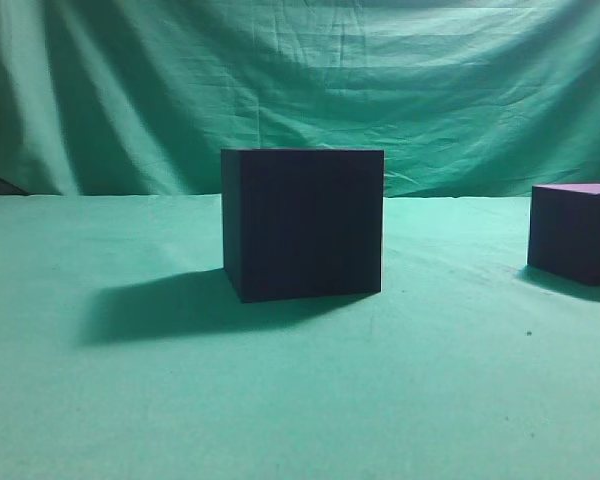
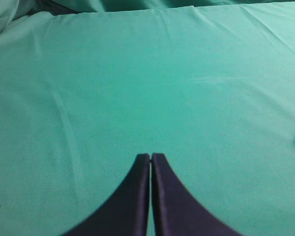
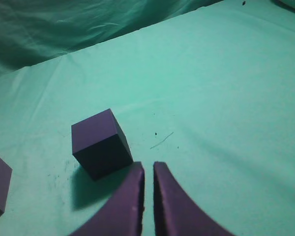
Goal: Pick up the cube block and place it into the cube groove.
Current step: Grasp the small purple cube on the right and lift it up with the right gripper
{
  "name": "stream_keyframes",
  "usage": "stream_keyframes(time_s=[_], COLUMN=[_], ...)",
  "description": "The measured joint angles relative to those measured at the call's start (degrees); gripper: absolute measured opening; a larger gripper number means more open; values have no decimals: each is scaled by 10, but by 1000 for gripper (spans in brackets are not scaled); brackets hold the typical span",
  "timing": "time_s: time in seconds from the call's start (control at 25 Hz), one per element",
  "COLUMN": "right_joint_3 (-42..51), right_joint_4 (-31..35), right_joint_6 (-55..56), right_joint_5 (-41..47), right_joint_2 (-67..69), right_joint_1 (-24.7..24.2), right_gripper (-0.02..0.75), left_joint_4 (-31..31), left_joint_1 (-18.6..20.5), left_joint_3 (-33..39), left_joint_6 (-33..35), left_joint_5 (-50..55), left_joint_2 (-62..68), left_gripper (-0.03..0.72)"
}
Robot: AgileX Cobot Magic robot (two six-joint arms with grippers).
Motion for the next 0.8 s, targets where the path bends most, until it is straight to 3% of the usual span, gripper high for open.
stream_keyframes(time_s=[0.8], right_joint_3=[0], right_joint_4=[0], right_joint_6=[0], right_joint_5=[-1], right_joint_2=[0], right_joint_1=[0], right_gripper=[47], left_joint_4=[0], left_joint_1=[0], left_joint_3=[0], left_joint_6=[0], left_joint_5=[0], left_joint_2=[0], left_gripper=[0])
